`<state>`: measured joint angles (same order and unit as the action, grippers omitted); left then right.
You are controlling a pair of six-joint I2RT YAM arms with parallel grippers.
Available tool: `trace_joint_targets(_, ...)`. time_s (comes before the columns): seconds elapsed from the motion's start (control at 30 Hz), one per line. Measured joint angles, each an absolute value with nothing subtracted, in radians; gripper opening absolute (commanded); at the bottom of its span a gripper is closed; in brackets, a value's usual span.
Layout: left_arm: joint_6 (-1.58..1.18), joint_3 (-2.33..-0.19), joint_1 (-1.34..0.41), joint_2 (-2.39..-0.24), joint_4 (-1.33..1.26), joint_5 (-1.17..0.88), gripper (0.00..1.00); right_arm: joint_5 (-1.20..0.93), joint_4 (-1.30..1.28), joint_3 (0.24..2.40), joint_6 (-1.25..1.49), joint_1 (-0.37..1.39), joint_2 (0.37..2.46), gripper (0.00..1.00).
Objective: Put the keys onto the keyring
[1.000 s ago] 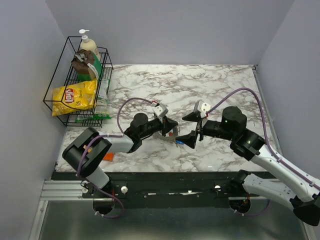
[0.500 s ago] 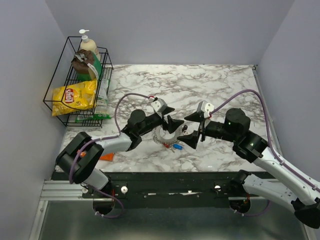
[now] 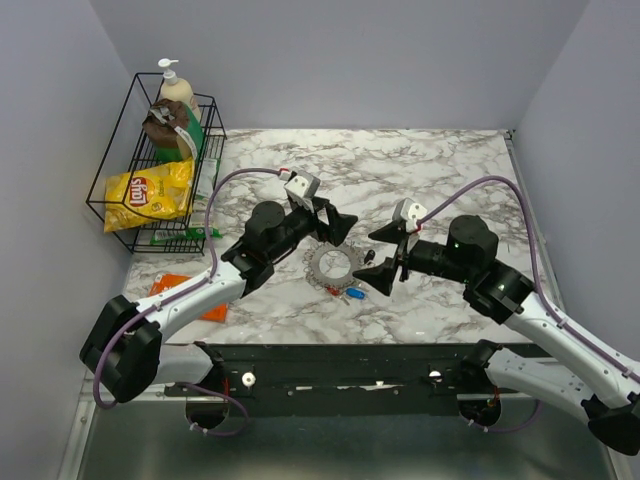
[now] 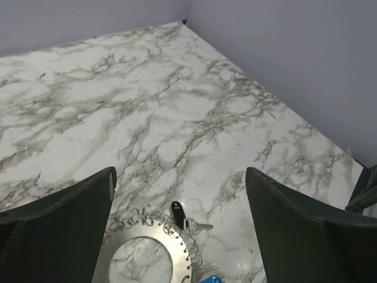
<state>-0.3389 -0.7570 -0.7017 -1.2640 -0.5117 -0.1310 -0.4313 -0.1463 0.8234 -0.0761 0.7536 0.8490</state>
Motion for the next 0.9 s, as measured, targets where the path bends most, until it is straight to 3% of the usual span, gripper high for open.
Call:
trace_joint_targets(0.67,-0.413,-0.872,-0.702,-1.272,-0.104,0.151,0.99,-0.307,-0.12,0.875,0.057,0.749,0.978,1.0)
trace_joint_targets(0.9,-0.415,-0.823,-0.702,-1.153,-0.09,0.236,0.99,-0.256,-0.108,0.899,0.149,0.628,1.016,1.0)
